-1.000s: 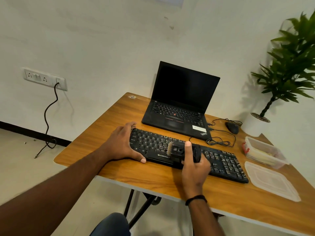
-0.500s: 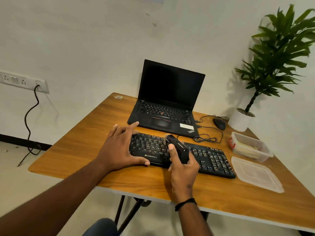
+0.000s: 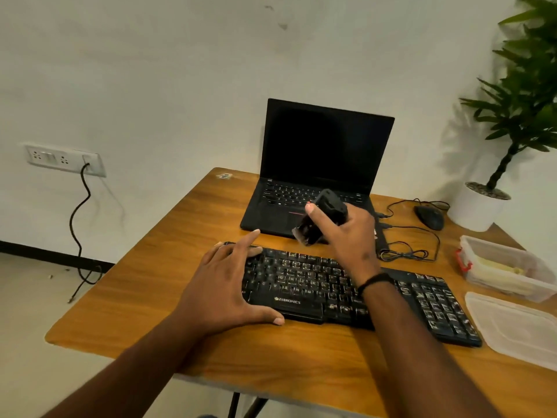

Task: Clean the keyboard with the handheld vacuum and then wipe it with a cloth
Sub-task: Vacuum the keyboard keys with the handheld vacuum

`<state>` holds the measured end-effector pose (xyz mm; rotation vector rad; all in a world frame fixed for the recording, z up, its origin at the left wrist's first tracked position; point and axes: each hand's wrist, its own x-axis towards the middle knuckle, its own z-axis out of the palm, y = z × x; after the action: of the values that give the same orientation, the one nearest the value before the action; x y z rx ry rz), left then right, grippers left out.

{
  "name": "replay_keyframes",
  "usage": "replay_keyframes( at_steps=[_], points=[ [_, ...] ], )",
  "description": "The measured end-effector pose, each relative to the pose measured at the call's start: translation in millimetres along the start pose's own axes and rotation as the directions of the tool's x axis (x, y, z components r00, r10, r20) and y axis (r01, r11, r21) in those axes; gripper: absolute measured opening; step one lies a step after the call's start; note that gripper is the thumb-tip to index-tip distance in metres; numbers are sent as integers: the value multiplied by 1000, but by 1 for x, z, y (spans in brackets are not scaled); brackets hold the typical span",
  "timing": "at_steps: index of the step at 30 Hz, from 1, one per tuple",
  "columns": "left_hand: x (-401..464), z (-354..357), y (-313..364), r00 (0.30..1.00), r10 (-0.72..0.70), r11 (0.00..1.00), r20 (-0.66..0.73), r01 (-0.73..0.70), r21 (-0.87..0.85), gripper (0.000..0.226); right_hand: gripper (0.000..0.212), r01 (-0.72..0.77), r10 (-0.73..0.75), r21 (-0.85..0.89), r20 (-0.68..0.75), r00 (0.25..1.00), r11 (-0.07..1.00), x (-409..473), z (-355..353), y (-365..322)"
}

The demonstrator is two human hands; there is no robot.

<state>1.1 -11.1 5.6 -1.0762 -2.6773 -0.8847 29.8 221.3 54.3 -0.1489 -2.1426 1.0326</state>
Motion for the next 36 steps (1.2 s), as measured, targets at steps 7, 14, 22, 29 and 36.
replay_keyframes(
  at_steps=[7, 14, 22, 29, 36],
  points=[
    [4, 4, -6, 1000, -15, 1000, -1, 15, -11, 146, 39, 34, -32, -63, 35, 999, 997, -8, 5, 33],
    [2, 7, -5, 1000, -14, 1000, 2, 14, 18, 144, 21, -81, 77, 29, 109, 991, 996, -4, -11, 29],
    [1, 10, -8, 999, -23, 999, -38, 22, -28, 140, 29, -29, 37, -61, 117, 992, 998, -3, -10, 33],
    [1, 11, -7, 999, -26, 1000, -47, 26, 1, 144, 32, -6, 13, -61, 123, 992, 998, -6, 0, 30],
    [3, 13, -8, 998, -36, 999, -56, 35, -5, 143, 24, 14, -5, -76, 115, 993, 997, -7, 0, 25]
  ],
)
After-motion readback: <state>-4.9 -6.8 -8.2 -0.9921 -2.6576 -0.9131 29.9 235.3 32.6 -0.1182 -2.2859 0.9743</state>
